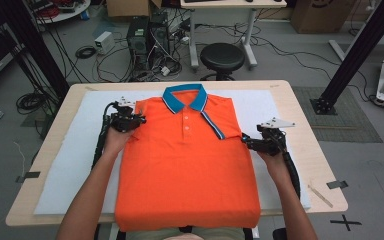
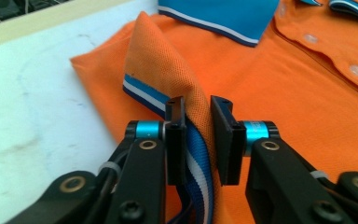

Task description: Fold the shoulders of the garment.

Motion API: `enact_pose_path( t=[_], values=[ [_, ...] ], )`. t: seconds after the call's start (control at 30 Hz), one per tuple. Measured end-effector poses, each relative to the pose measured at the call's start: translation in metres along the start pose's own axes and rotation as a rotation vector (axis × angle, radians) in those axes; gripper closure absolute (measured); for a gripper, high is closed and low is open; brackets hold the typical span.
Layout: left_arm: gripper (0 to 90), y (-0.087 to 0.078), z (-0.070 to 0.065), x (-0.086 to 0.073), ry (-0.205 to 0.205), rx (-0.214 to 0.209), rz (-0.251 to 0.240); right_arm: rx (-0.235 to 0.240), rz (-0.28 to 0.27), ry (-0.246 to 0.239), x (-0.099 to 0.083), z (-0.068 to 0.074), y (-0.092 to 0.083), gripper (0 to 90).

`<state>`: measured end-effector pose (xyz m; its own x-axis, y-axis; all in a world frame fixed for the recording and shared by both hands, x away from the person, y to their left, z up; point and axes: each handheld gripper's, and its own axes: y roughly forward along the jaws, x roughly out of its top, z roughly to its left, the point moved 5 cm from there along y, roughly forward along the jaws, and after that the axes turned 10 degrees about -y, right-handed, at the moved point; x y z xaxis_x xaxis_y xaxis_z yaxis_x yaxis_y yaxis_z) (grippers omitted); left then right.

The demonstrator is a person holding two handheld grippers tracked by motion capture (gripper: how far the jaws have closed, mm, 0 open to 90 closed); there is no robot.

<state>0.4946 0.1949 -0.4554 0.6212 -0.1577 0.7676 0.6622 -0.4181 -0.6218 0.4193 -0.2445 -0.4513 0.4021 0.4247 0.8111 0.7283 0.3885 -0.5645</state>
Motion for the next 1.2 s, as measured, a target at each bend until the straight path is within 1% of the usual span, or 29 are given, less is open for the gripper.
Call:
enact_pose_path(
  t=[0.07,0.13,0.17,0.2,0.23,0.27,0.37,0.4,0.47,0.5,0.53,0.57,0.6,0.63,0.7,0.77,0.8,0.83,0.87,0.9,0.93,0.97,1.0,1.03,1.07,1.1,1.13,1.17,1.2],
  values=[
    [67.2,0.002,-0.001,-0.001,-0.010,-0.005,0.000,0.003,-0.001,-0.001,0.000,0.000,0.000,29.8],
    [51.0,0.004,-0.003,0.003,-0.039,-0.010,-0.003,0.004,-0.004,-0.007,0.000,0.000,0.000,29.8],
    [44.9,0.004,-0.003,0.003,-0.039,-0.010,-0.003,0.003,-0.003,-0.008,0.000,0.001,0.001,29.8],
    [41.7,0.000,-0.003,0.013,-0.058,-0.026,-0.036,0.005,-0.002,-0.008,0.000,0.001,0.001,29.8],
    [40.4,0.000,-0.003,0.013,-0.058,-0.026,-0.036,0.006,-0.001,-0.010,0.000,0.001,0.001,29.8],
    [40.2,-0.008,-0.004,0.024,-0.054,-0.033,-0.111,0.006,-0.002,-0.012,0.000,0.001,0.001,29.8],
    [35.4,-0.010,-0.004,0.030,-0.062,-0.043,-0.094,0.005,-0.004,-0.012,0.001,0.001,0.001,29.8],
    [35.4,-0.008,-0.004,0.031,-0.054,-0.041,-0.081,0.006,-0.003,-0.011,0.001,0.001,0.001,29.8],
    [34.8,0.003,-0.006,0.024,-0.056,-0.055,-0.003,0.006,-0.001,-0.008,0.001,0.002,0.002,29.7],
    [34.8,0.003,-0.006,0.024,-0.056,-0.055,-0.003,0.006,-0.001,-0.008,0.001,0.002,0.002,29.7],
    [34.8,0.014,-0.006,0.016,-0.070,-0.043,0.061,0.007,0.001,-0.011,0.001,0.002,0.002,29.8],
    [34.8,0.014,-0.006,0.016,-0.070,-0.043,0.061,0.006,-0.001,-0.011,0.001,0.002,0.002,29.8],
    [34.8,0.023,-0.004,0.010,-0.080,-0.033,0.094,0.007,0.000,-0.010,0.001,0.002,0.002,29.8],
    [35.5,0.023,-0.004,0.010,-0.080,-0.033,0.094,0.008,0.000,-0.009,0.001,0.002,0.001,29.8],
    [42.7,0.031,-0.004,0.004,-0.082,-0.020,0.122,0.006,0.001,-0.008,0.000,0.002,0.001,29.8],
    [56.0,0.033,-0.006,0.002,-0.056,-0.018,0.132,0.005,0.000,-0.008,0.000,0.001,0.001,29.7],
    [64.5,0.033,-0.008,0.001,-0.039,-0.023,0.123,0.005,-0.002,-0.006,0.000,0.001,0.001,29.8],
    [71.0,0.033,-0.008,0.001,-0.039,-0.023,0.123,0.005,0.000,-0.006,0.000,0.001,0.001,29.8],
    [72.4,0.032,-0.012,0.001,0.006,-0.029,0.101,0.005,-0.001,-0.006,0.000,0.001,0.001,29.8],
    [73.2,0.032,-0.012,0.001,0.006,-0.029,0.101,0.005,-0.001,-0.006,0.000,0.001,0.001,29.8],
    [72.9,0.029,-0.016,0.003,0.047,-0.041,0.073,0.007,0.000,-0.007,-0.001,0.001,0.001,29.8],
    [69.0,0.029,-0.016,0.003,0.047,-0.041,0.073,0.007,0.000,-0.007,-0.001,0.001,0.001,29.8],
    [69.0,0.028,-0.018,0.004,0.043,-0.056,0.057,0.006,0.002,-0.008,-0.001,0.001,0.002,29.8],
    [61.7,0.027,-0.020,0.005,0.024,-0.092,0.045,0.006,0.003,-0.006,-0.001,0.001,0.002,29.8],
    [59.6,0.023,-0.025,0.008,0.048,-0.142,0.014,0.006,0.002,-0.007,-0.001,0.001,0.002,29.8],
    [54.6,0.023,-0.025,0.008,0.048,-0.142,0.014,0.006,0.002,-0.007,-0.001,0.001,0.002,29.8],
    [54.6,0.022,-0.027,0.010,0.045,-0.167,-0.008,0.005,0.001,-0.006,0.000,0.001,0.002,29.8],
    [48.3,0.018,-0.027,0.014,0.038,-0.134,-0.036,0.005,0.002,-0.006,-0.001,0.001,0.002,29.8],
    [47.9,0.017,-0.024,0.016,0.033,-0.101,-0.041,0.006,0.003,-0.006,-0.001,0.001,0.002,29.8]
  ],
)
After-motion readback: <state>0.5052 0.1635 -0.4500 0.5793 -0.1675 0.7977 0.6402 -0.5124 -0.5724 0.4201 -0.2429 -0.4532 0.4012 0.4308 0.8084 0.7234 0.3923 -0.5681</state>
